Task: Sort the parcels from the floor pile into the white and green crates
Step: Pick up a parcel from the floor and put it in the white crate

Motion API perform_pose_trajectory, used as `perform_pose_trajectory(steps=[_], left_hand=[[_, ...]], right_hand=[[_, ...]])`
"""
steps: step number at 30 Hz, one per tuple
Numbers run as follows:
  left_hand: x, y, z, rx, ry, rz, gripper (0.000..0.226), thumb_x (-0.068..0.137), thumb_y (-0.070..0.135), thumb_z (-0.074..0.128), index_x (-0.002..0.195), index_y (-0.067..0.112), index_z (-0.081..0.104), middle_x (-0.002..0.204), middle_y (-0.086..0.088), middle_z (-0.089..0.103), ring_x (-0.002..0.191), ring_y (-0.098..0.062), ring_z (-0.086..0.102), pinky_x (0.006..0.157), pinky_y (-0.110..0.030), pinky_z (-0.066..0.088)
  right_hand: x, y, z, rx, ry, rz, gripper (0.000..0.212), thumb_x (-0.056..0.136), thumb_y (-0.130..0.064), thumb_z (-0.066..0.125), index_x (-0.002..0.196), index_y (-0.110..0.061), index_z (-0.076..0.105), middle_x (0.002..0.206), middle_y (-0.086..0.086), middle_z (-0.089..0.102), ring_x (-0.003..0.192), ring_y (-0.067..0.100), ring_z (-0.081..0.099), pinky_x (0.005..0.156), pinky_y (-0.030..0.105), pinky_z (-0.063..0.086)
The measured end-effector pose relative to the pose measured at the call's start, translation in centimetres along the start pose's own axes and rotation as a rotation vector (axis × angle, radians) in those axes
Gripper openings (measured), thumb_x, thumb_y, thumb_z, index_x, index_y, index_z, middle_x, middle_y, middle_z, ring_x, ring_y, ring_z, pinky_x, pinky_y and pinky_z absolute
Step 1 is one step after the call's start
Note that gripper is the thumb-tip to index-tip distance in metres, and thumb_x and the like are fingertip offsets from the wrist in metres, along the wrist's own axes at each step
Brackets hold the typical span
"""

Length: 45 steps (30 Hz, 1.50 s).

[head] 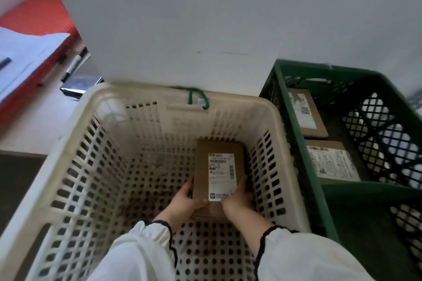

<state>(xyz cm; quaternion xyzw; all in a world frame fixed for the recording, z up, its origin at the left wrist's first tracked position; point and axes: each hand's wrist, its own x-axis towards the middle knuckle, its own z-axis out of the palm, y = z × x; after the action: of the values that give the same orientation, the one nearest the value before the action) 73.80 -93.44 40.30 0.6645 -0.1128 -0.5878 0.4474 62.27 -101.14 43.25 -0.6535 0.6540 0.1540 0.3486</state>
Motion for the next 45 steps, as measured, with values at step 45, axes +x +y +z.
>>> perform_pose_trajectory(steps=[45], left_hand=[[-29.5, 22.3, -3.3, 0.63, 0.234, 0.115, 0.057, 0.09, 0.047, 0.054, 0.139, 0.02, 0.04, 0.125, -0.003, 0.056, 0.1, -0.022, 0.06, 0.087, -0.04, 0.052]], right_hand=[[-28.5, -8.2, -20.8, 0.067, 0.033, -0.576, 0.055, 0.092, -0.029, 0.056, 0.142, -0.012, 0.038, 0.139, 0.009, 0.048, 0.123, 0.025, 0.049, 0.094, 0.027, 0.04]])
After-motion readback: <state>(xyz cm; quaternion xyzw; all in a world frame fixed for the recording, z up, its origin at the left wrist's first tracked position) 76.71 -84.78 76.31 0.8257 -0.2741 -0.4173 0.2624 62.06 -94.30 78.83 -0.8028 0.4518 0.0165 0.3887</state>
